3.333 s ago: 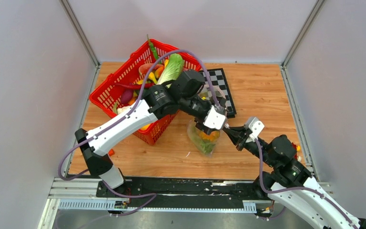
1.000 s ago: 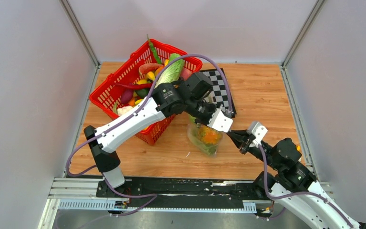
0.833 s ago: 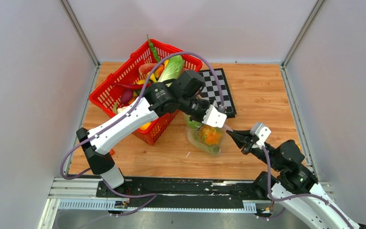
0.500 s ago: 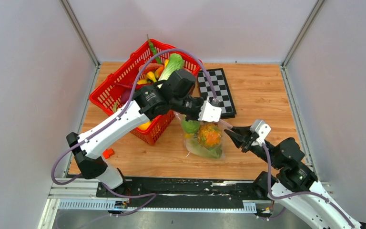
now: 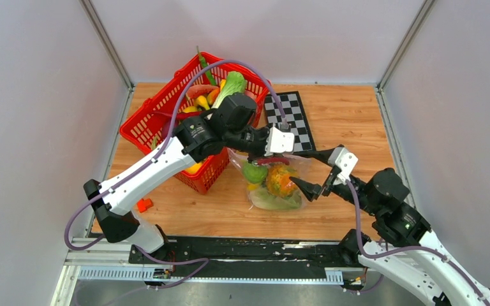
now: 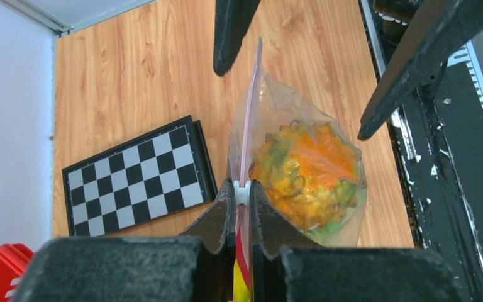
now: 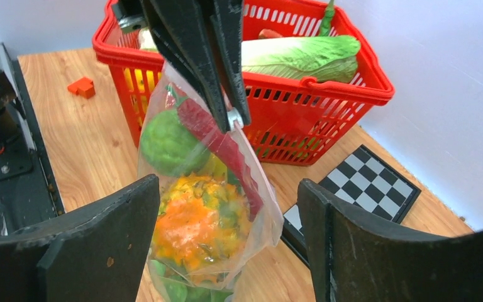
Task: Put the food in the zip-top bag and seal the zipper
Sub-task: Zip the zipper food storage bag at the center of the board.
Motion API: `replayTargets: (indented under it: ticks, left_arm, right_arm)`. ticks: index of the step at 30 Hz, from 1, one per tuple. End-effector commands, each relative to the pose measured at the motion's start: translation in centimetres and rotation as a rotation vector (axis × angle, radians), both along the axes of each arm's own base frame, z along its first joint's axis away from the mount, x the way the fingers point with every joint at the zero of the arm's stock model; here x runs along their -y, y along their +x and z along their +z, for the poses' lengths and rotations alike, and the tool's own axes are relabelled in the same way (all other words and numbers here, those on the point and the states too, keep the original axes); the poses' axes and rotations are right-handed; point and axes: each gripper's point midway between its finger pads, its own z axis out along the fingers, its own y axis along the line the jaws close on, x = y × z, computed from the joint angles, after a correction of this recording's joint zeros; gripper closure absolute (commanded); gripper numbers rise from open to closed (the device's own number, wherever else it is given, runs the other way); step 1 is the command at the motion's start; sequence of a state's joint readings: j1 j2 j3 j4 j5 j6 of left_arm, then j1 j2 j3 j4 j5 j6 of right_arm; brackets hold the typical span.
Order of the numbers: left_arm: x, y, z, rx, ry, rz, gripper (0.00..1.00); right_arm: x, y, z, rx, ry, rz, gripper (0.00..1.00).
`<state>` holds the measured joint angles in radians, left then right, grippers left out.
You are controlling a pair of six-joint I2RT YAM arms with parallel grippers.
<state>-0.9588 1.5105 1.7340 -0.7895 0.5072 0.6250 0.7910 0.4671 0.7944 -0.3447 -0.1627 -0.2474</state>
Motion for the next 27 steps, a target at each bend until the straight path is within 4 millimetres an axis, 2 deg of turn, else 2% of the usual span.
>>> replayTargets:
  ticks: [1, 4, 6, 8, 12, 15, 18, 20, 21, 24, 27]
  left_arm:
    - [0.4, -0.5, 4.0, 0.034, -0.123, -0.015, 1.0]
    - [0.3, -0.6, 4.1, 0.032, -0.126, -0.021, 1.0]
    - [0.3, -0.8, 4.3, 0.031, -0.13, -0.026, 1.0]
    - [0.2, -1.0, 4.3, 0.031, -0.132, -0.036, 1.0]
    - [0.2, -1.3, 4.1, 0.025, -0.131, -0.047, 1.0]
    - [0.1, -1.3, 3.8, 0.023, -0.126, -0.047, 1.0]
    - [0.0, -1.2, 3.4, 0.026, -0.118, -0.038, 1.0]
    - [-0.3, -1.1, 3.0, 0.03, -0.107, -0.026, 1.0]
    - [-0.5, -1.0, 2.7, 0.034, -0.098, -0.016, 1.0]
    - [-1.3, -0.8, 1.8, 0.043, -0.082, 0.015, 1.0]
    - [-1.7, -0.8, 1.9, 0.054, -0.104, 0.03, 1.0]
  right_arm:
    - [-0.8, -0.4, 0.0, 0.022, -0.075, 0.062, 0.2]
    - [-0.9, 0.6, 0.2, 0.044, -0.098, 0.035, 0.21]
    - [-1.0, 1.1, 0.4, 0.052, -0.106, 0.018, 0.31]
    - [-1.2, 1.6, 0.6, 0.058, -0.099, 0.009, 0.35]
    - [-1.7, 2.0, 1.2, 0.073, -0.045, 0.005, 0.52]
    - [-1.9, 2.2, 1.0, 0.067, -0.023, -0.002, 0.72]
    - [-1.4, 2.8, 0.7, 0.056, -0.009, -0.046, 0.85]
    - [-0.8, 3.2, 0.6, 0.059, 0.011, -0.091, 0.97]
    - [-0.4, 3.3, 0.7, 0.062, 0.025, -0.115, 1.0]
    - [0.6, 3.5, 0.5, 0.066, 0.041, -0.161, 1.0]
    - [0.7, 3.2, 0.2, 0.071, 0.037, -0.154, 1.0]
